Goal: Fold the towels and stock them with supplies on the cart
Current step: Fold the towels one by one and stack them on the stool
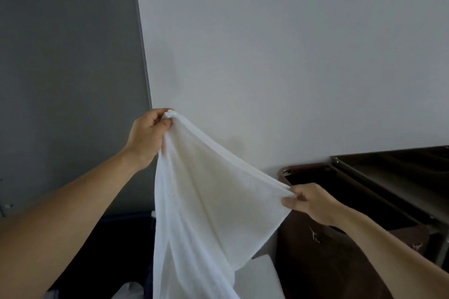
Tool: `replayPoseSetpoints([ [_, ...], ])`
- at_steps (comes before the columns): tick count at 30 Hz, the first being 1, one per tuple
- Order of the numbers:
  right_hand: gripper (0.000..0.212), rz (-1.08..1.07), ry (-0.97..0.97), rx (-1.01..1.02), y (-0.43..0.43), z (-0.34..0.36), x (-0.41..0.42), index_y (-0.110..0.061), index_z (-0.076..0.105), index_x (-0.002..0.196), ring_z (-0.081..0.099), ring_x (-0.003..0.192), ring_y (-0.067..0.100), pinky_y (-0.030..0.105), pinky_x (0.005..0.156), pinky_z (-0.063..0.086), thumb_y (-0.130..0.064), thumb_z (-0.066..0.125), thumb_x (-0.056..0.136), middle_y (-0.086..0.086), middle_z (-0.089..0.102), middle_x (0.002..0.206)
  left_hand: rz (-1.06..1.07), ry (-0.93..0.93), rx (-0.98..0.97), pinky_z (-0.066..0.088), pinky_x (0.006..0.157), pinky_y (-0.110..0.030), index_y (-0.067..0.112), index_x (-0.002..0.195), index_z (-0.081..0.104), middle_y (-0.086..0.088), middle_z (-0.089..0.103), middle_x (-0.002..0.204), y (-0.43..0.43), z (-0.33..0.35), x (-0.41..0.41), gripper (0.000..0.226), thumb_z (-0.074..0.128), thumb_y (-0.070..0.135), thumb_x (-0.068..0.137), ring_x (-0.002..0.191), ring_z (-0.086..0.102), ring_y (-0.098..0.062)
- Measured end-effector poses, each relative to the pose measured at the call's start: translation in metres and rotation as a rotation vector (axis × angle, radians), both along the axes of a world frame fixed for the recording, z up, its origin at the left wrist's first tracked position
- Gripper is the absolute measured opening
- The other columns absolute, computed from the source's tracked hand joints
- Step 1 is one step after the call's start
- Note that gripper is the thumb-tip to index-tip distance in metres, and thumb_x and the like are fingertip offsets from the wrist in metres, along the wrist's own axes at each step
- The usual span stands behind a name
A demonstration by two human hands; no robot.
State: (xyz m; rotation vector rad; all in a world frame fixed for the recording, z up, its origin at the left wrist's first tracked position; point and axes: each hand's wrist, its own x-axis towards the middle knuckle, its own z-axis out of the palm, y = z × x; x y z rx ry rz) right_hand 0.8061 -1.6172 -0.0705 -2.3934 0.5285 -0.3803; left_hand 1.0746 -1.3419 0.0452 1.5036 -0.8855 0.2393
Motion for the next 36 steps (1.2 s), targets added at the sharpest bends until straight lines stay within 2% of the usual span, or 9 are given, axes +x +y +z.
replayPoseSetpoints([
  [3, 0.033, -0.109, -0.144, -0.216, -0.01, 0.084, 0.007, -0.021, 0.061, 0.064, 0.057, 0.051, 0.003, 0.016, 0.05, 0.038, -0.04, 0.072, 0.089, -0.009, 0.064, 0.055, 0.205, -0.113, 0.092, 0.04, 0.066, -0.008, 0.025, 0.11, 0.067, 0.022, 0.064, 0.091, 0.006, 0.031, 0.025, 0.016, 0.056, 0.022, 0.099, 0.079, 0.06, 0.007],
  [5, 0.033, -0.208, -0.273, -0.295, -0.008, 0.147, 0.014, -0.018, 0.061, 0.067, 0.055, 0.057, 0.014, 0.027, 0.052, 0.038, -0.042, 0.071, 0.089, -0.005, 0.058, 0.058, 0.302, -0.178, 0.093, 0.038, 0.062, -0.016, 0.02, 0.111, 0.064, 0.015, 0.063, 0.087, 0.006, 0.064, 0.037, 0.015, 0.056, 0.026, 0.099, 0.076, 0.058, -0.004],
  [11, 0.025, -0.177, -0.438, -0.117, 0.02, 0.256, 0.027, -0.011, 0.054, 0.074, 0.067, 0.051, 0.019, 0.024, 0.041, 0.04, -0.022, 0.07, 0.089, 0.006, 0.064, 0.059, 0.455, -0.233, 0.195, 0.034, 0.057, -0.034, 0.011, 0.087, 0.055, -0.003, 0.057, 0.079, 0.016, 0.128, 0.057, 0.024, 0.048, 0.029, 0.101, 0.074, 0.054, -0.025],
  [15, 0.014, -0.215, -0.543, -0.134, 0.032, 0.273, 0.028, -0.005, 0.059, 0.087, 0.072, 0.056, 0.029, 0.036, 0.053, 0.058, -0.016, 0.067, 0.091, 0.013, 0.07, 0.061, 0.357, -0.149, 0.15, 0.038, 0.054, -0.029, 0.014, 0.092, 0.058, 0.0, 0.057, 0.081, 0.018, 0.126, 0.052, 0.019, 0.05, 0.028, 0.101, 0.07, 0.052, -0.017],
  [18, 0.013, -0.238, -0.644, -0.15, 0.038, 0.273, 0.033, -0.008, 0.056, 0.09, 0.072, 0.057, 0.031, 0.049, 0.068, 0.062, -0.019, 0.063, 0.092, 0.008, 0.07, 0.057, 0.116, 0.183, -0.089, 0.048, 0.04, -0.027, 0.014, 0.097, 0.057, -0.004, 0.053, 0.085, 0.016, 0.134, 0.041, 0.009, 0.053, 0.022, 0.101, 0.068, 0.05, -0.017],
  [21, 0.011, -0.248, -0.612, -0.236, 0.034, 0.267, 0.031, -0.017, 0.058, 0.088, 0.069, 0.052, 0.023, 0.046, 0.069, 0.061, -0.024, 0.067, 0.088, 0.005, 0.07, 0.056, -0.039, 0.343, -0.057, 0.053, 0.042, -0.029, 0.01, 0.102, 0.057, -0.007, 0.054, 0.087, 0.021, 0.128, 0.042, 0.005, 0.056, 0.015, 0.1, 0.07, 0.053, -0.019],
  [29, 0.012, -0.337, -0.833, -0.269, 0.028, 0.254, 0.022, -0.031, 0.059, 0.082, 0.062, 0.046, 0.009, 0.033, 0.058, 0.055, -0.029, 0.07, 0.086, -0.001, 0.066, 0.062, -0.156, 0.311, -0.156, 0.057, 0.051, -0.032, 0.015, 0.096, 0.059, -0.003, 0.058, 0.095, 0.013, 0.103, 0.052, 0.011, 0.052, 0.021, 0.103, 0.073, 0.063, -0.017],
  [34, 0.038, -0.349, -0.791, -0.184, 0.026, 0.239, 0.022, -0.03, 0.052, 0.12, 0.062, 0.049, 0.011, 0.027, 0.058, 0.053, -0.033, 0.073, 0.088, -0.005, 0.061, 0.094, 0.02, 0.189, -0.187, 0.054, 0.047, -0.027, 0.014, 0.103, 0.057, -0.004, 0.056, 0.102, 0.002, 0.089, 0.057, 0.012, 0.052, 0.025, 0.102, 0.08, 0.061, -0.021],
  [36, 0.025, -0.379, -0.711, -0.171, 0.023, 0.235, 0.019, -0.021, 0.06, 0.103, 0.061, 0.051, 0.013, 0.03, 0.057, 0.054, -0.034, 0.074, 0.088, -0.003, 0.064, 0.082, 0.028, 0.179, -0.186, 0.054, 0.046, -0.027, 0.012, 0.114, 0.055, -0.004, 0.057, 0.104, -0.001, 0.083, 0.059, 0.018, 0.052, 0.025, 0.102, 0.078, 0.062, -0.02],
])
